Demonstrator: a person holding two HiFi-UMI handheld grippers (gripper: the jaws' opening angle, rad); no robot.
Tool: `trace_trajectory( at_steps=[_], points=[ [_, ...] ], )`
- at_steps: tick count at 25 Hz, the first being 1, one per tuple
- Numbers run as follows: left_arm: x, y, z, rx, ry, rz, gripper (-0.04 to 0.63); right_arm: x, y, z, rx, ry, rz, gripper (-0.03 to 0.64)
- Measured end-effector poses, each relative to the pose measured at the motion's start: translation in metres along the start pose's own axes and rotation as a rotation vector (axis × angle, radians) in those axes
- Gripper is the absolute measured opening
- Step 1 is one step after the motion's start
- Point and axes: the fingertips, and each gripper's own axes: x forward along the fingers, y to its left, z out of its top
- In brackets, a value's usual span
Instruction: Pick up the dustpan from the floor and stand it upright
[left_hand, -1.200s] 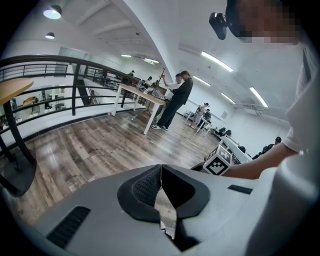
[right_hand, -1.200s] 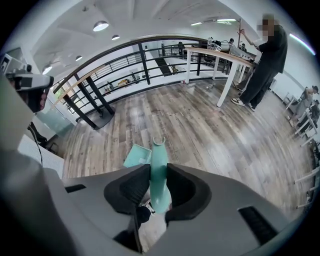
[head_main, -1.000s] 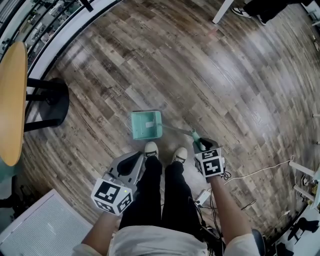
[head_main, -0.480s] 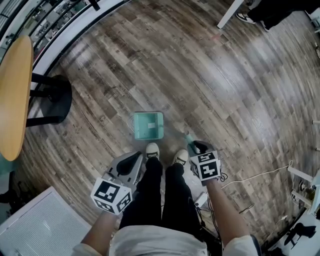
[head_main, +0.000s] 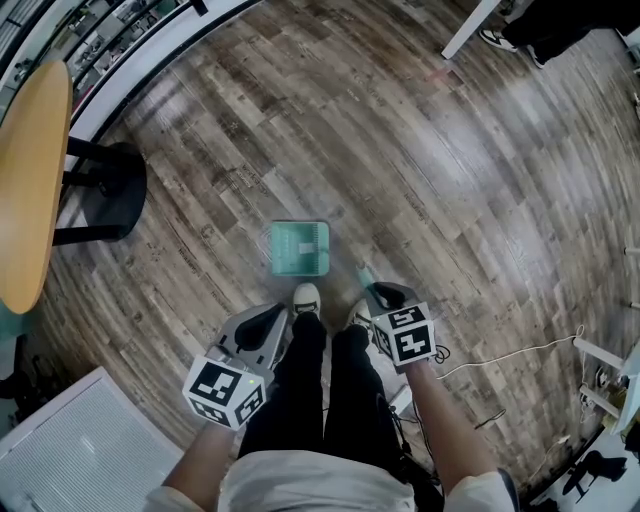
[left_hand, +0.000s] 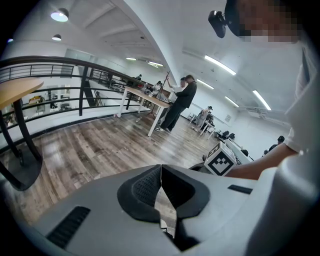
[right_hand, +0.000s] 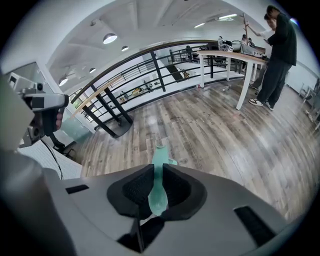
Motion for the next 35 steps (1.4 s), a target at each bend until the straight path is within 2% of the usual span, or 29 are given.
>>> trace_trajectory(
  at_steps=[9, 13, 24, 29, 35],
  points=[
    [-0.008, 0.008, -0.005, -0.019, -0.009, 0.012, 0.025, 0.021, 0.052, 0.022, -0.105, -0.001, 0.067, 0.060],
    [-0.011, 0.013, -0.006, -0.029, -0.017, 0.020, 0.025, 0.026, 0.062, 0.031, -0.141, -0.010, 0.063, 0.055],
    [-0.015, 0.024, -0.003, -0.035, -0.028, 0.029, 0.025, 0.028, 0.062, 0.034, -0.139, 0.021, 0.081, 0.038],
    [-0.016, 0.017, 0.012, -0.018, -0.023, 0.024, 0.025, 0.003, 0.060, 0.045, -0.103, -0.012, 0.110, 0.037],
    [-0.020, -0.009, 0.037, 0.017, -0.039, -0.005, 0.025, -0.048, 0.052, 0.068, -0.067, -0.106, 0.103, 0.032]
  ],
)
